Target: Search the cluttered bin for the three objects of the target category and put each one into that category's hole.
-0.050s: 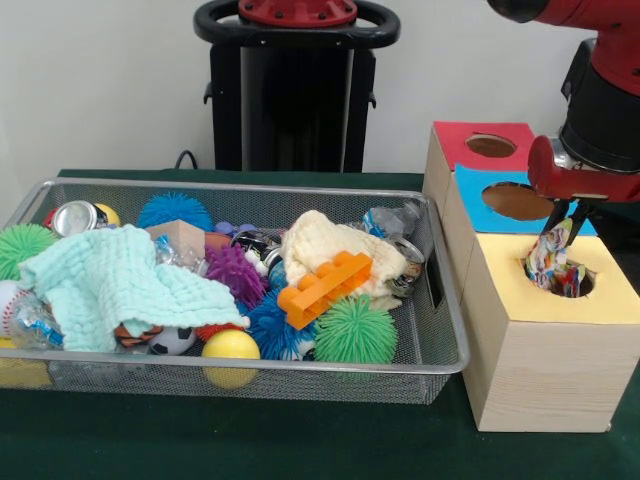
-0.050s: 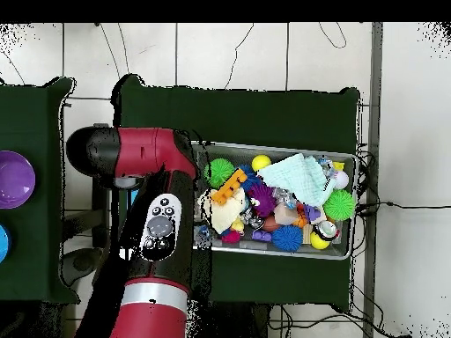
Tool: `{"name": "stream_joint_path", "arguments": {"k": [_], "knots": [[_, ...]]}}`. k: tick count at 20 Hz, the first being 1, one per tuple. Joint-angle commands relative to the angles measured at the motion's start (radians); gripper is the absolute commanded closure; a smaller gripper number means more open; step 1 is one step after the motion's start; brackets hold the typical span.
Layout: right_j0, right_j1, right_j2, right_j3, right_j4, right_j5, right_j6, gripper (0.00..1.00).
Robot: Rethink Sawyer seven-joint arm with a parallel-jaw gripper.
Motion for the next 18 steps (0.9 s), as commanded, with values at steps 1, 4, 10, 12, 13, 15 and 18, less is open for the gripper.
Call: {"name": "stream_joint_path", "arguments": {"k": [1, 4, 10, 12, 13, 15, 18], "knots": [[-0.018, 0.034, 0.057, 0.074, -0.018, -0.039, 0.169, 1.00], [-0.015, 0.042, 0.047, 0.060, -0.027, -0.059, 0.175, 1.00], [-0.018, 0.050, 0.052, 0.048, -0.039, -0.194, 0.171, 1.00], [-0.021, 0.057, 0.057, 0.040, -0.038, -0.228, 0.168, 1.00], [-0.022, 0.059, 0.059, 0.038, -0.042, -0.255, 0.164, 1.00], [-0.024, 0.062, 0.060, 0.030, -0.049, -0.292, 0.158, 1.00], [-0.027, 0.060, 0.061, 0.026, -0.052, -0.305, 0.151, 1.00]]}}
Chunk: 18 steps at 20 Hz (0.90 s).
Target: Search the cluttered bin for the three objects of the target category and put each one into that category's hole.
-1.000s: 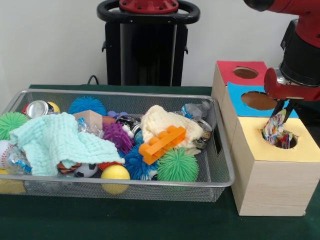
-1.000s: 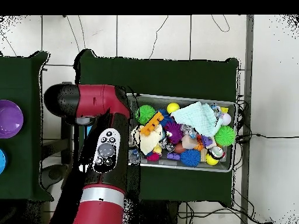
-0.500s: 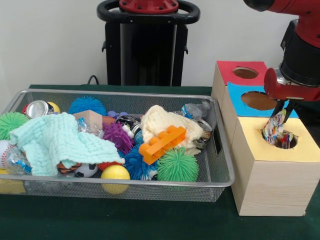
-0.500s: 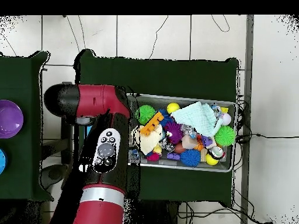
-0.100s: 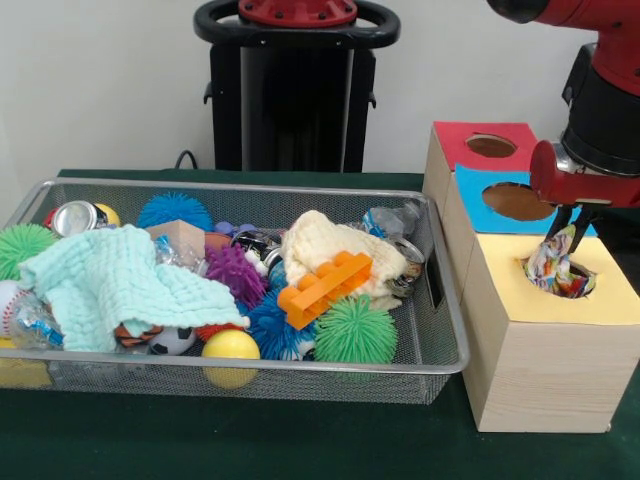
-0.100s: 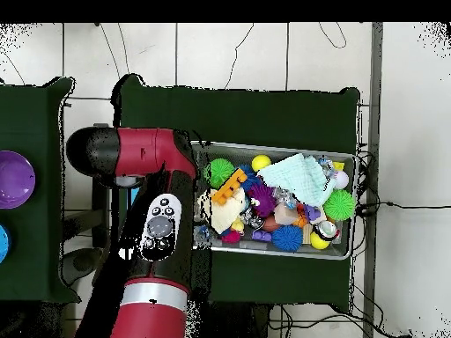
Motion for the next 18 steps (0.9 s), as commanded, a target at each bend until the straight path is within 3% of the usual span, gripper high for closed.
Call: {"name": "stream_joint_path", "arguments": {"k": [1, 9, 18], "knots": [[-0.027, 0.059, 0.060, 0.025, -0.053, -0.259, 0.149, 1.00], [-0.044, 0.082, 0.080, 0.029, -0.043, -0.248, 0.134, 1.00], [-0.055, 0.104, 0.100, 0.033, -0.058, -0.397, 0.131, 1.00]]}}
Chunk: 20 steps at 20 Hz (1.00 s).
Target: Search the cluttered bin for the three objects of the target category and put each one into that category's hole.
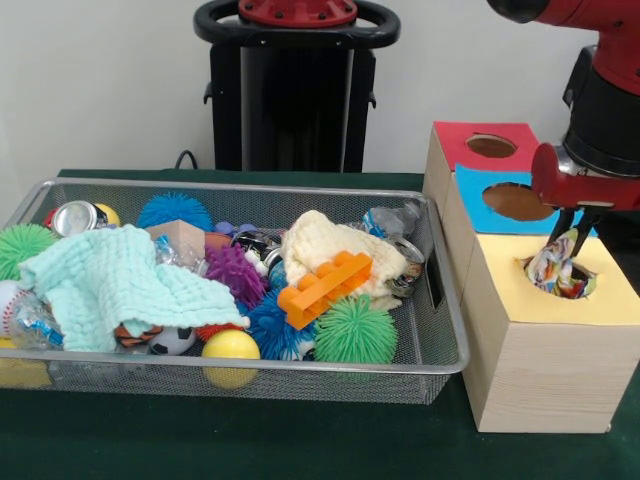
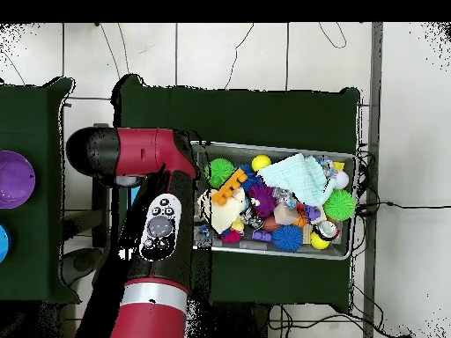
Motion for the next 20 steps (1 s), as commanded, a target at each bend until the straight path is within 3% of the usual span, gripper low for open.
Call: {"name": "stream_joint_path", "arguments": {"k": [1, 13, 20], "knots": [[-0.057, 0.103, 0.102, 0.036, -0.060, -0.394, 0.130, 1.00], [-0.074, 0.147, 0.129, 0.012, -0.048, -0.378, 0.111, 1.00], [-0.078, 0.181, 0.137, -0.002, -0.051, -0.425, 0.117, 1.00]]}}
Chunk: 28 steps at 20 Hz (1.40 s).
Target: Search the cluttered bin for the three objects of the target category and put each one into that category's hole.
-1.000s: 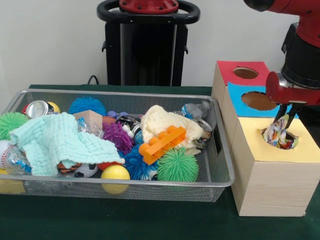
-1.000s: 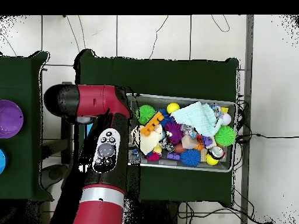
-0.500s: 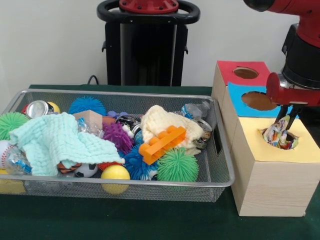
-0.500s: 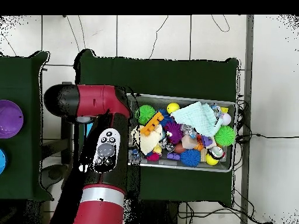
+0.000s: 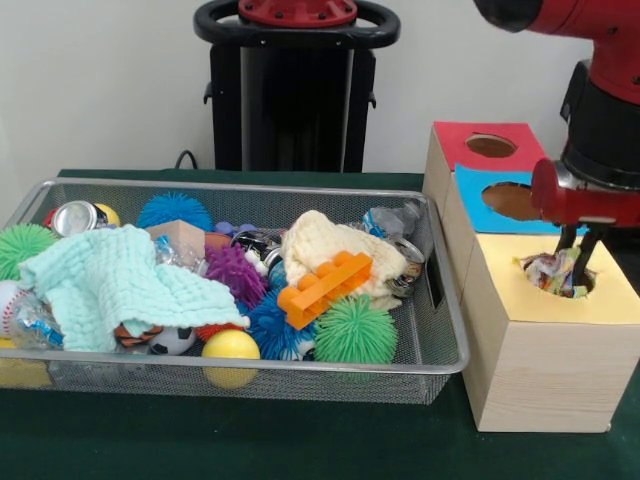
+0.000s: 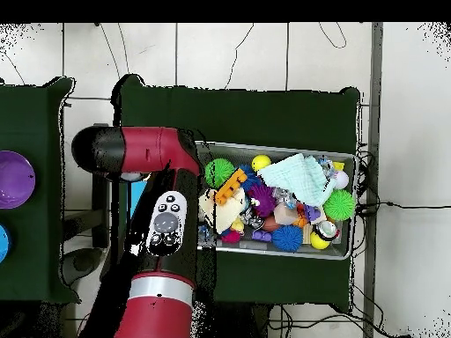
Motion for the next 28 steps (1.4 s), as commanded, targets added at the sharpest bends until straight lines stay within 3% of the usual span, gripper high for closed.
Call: {"name": "stream_joint_path", "arguments": {"k": [1, 8, 18, 28], "knots": [[-0.057, 0.170, 0.117, 0.002, -0.051, -0.306, 0.114, 1.00], [-0.055, 0.198, 0.106, 0.003, -0.049, -0.339, 0.098, 1.00], [-0.051, 0.212, 0.087, -0.013, -0.035, -0.156, 0.098, 1.00], [-0.071, 0.191, 0.131, 0.026, -0.022, -0.145, 0.072, 1.00]]}}
